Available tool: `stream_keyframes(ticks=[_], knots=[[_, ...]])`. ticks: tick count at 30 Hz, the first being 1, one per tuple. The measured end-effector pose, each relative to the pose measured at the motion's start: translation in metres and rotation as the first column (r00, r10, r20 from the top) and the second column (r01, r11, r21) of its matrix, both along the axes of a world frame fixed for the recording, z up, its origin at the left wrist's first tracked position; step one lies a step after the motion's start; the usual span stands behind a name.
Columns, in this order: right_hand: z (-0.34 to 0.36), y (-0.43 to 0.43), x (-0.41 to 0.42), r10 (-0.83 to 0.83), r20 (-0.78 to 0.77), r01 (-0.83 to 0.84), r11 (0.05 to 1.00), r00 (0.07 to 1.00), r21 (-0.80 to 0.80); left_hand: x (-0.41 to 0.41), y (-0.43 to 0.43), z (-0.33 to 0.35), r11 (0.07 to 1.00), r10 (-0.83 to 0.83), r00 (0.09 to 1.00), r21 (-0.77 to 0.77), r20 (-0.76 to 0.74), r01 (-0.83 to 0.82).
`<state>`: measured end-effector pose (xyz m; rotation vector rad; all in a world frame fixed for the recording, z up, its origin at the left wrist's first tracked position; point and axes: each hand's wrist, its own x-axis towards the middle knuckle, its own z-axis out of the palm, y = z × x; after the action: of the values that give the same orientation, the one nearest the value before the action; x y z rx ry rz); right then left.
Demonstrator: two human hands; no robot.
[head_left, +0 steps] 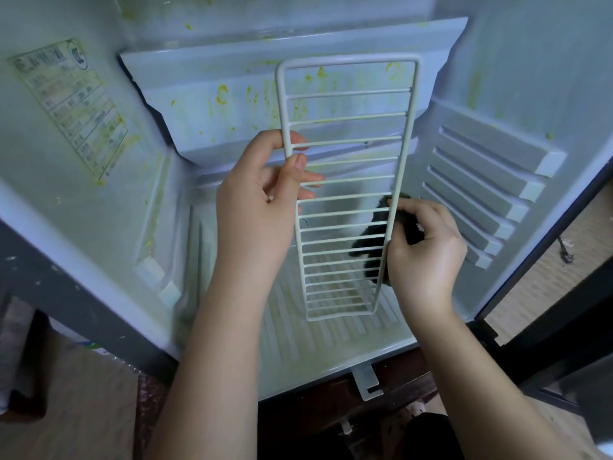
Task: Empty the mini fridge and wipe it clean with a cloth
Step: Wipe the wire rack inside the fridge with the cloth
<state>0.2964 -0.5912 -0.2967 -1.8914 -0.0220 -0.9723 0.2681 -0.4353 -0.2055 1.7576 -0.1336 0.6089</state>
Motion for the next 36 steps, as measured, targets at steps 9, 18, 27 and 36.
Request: stream_keyframes(ticks=[9,18,27,36], knots=[[0.007,-0.006,-0.001,-0.014,0.031,0.014,1.000,0.999,-0.003,0.003,0.014,-0.014,0.991,-0.015,0.986,0.126,-0.168,0.037],[0.027,0.014,-0.022,-0.006,0.299,0.030,0.996,0.954,-0.078,0.009,0.012,-0.019,0.993,0.043,0.986,0.114,-0.159,-0.025],[0.003,0.065,-0.034,0.258,0.099,-0.204,0.903,0.961,-0.378,0.009,0.012,-0.020,0.979,0.098,0.987,0.189,-0.125,-0.073],[0.000,0.025,-0.006,0.091,0.016,-0.087,0.981,0.996,-0.175,0.010,0.018,-0.022,0.993,0.039,0.990,0.112,-0.133,-0.025]])
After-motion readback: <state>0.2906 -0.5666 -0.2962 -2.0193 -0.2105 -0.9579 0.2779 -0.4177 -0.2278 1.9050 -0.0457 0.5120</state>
